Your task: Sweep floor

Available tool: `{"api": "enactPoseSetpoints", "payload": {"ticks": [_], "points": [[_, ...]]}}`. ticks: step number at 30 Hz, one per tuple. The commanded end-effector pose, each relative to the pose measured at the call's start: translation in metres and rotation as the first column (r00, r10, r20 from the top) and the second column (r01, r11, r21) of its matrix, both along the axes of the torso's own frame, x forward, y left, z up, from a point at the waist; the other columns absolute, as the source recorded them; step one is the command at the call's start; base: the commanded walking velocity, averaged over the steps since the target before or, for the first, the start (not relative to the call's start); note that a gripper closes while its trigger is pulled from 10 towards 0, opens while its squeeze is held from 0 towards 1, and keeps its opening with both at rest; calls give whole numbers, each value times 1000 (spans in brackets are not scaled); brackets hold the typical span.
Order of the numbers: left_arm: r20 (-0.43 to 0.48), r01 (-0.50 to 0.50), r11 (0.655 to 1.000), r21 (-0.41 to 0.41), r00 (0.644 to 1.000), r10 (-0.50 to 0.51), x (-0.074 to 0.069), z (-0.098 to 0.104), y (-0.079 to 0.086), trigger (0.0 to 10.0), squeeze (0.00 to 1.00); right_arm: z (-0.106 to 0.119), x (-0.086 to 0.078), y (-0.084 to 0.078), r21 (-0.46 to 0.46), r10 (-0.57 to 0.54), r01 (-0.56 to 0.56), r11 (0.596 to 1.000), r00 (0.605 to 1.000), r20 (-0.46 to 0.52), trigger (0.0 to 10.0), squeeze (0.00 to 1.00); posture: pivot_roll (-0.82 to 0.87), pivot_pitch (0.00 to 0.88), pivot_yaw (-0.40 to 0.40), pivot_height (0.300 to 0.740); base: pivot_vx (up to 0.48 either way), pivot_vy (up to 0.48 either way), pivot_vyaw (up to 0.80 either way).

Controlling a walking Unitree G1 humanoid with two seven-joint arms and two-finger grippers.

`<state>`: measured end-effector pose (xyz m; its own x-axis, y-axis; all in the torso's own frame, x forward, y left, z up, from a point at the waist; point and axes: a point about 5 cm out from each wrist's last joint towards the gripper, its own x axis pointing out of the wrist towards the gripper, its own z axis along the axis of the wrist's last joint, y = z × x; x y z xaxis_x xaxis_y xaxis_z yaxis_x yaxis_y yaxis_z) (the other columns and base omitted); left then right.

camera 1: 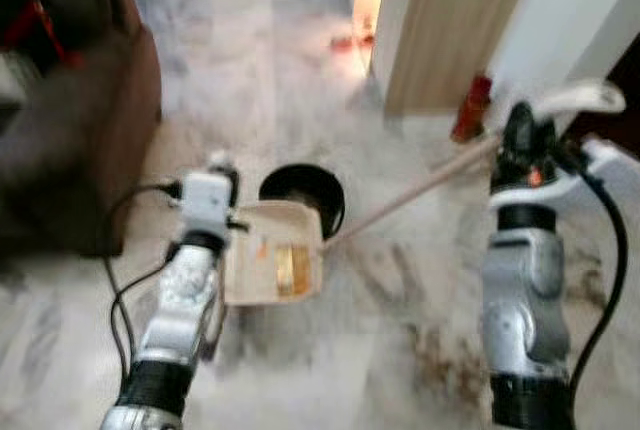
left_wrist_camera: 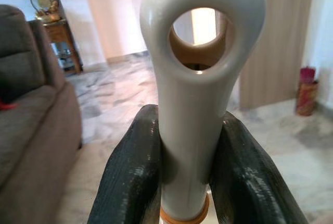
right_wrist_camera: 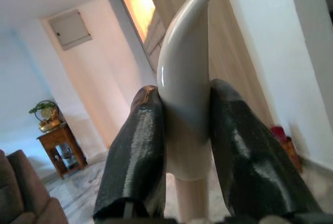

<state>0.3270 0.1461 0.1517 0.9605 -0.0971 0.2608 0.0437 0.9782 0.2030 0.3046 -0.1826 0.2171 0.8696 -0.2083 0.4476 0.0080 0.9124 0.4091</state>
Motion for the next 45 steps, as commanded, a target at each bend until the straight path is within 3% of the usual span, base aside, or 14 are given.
{"api": "enactPoseSetpoints", "payload": {"ticks": [1,3,5,24,34,40,45], "points": [[64,4,1000,4,998,-4,0,14,1,10000,0,17,-5,2,9,-2,1,1000,996,85,10000,0,79,88,-55,740,337,0,0],[65,4,1000,7,998,-4,0,14,1,10000,0,17,-5,2,12,-1,0,1000,996,86,10000,0,80,89,-55,740,339,0,0],[80,25,998,64,996,-30,-1,15,-3,10000,0,17,-5,2,14,2,-3,1000,996,87,10000,0,83,89,-55,740,341,0,0],[80,5,998,57,997,-9,-3,15,1,10000,0,18,-5,2,19,2,-3,1000,996,92,10000,0,85,90,-54,740,324,0,0],[102,-32,998,46,994,27,-6,17,10,10000,0,18,-5,2,20,0,-2,1000,996,91,10000,0,88,90,-53,740,0,297,0],[125,-50,997,53,991,43,-7,20,12,10000,0,17,-5,2,22,-1,-1,1000,996,90,10000,0,89,90,-53,740,0,0,0],[159,-107,993,39,982,100,-11,26,23,10000,0,18,-5,1,22,-4,2,1000,996,93,10000,0,88,92,-53,740,0,0,0]]}}
